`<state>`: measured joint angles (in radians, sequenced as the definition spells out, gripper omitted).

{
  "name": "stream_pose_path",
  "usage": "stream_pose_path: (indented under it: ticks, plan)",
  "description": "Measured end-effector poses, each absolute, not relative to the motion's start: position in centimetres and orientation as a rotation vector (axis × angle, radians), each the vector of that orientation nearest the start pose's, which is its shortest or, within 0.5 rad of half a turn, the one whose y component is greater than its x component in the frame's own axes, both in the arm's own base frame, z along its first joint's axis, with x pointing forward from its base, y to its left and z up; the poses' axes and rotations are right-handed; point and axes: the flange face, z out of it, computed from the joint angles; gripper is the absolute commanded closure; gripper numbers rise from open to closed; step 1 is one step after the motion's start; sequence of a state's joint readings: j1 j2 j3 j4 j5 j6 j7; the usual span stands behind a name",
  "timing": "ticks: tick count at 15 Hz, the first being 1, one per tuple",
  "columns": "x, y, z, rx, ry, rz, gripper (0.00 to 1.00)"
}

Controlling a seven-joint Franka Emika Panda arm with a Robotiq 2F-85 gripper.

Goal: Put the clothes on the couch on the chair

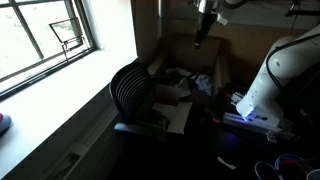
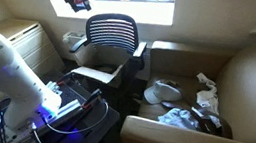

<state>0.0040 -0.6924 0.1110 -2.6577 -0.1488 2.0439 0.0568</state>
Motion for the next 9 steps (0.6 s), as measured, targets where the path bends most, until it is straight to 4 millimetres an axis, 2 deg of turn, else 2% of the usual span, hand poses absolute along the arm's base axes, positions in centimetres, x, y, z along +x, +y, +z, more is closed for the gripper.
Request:
stream_pose_path:
  ticks: [6,7,9]
  plan:
    - [34.3,3.2,45.8,-3.334,-0.163,-0.148,0.00]
    - [34.5,3.2,45.8,-3.338,-0.137,-0.168,0.00]
    - [35.6,2.7,45.2,-3.356,0.026,-0.280,0.00]
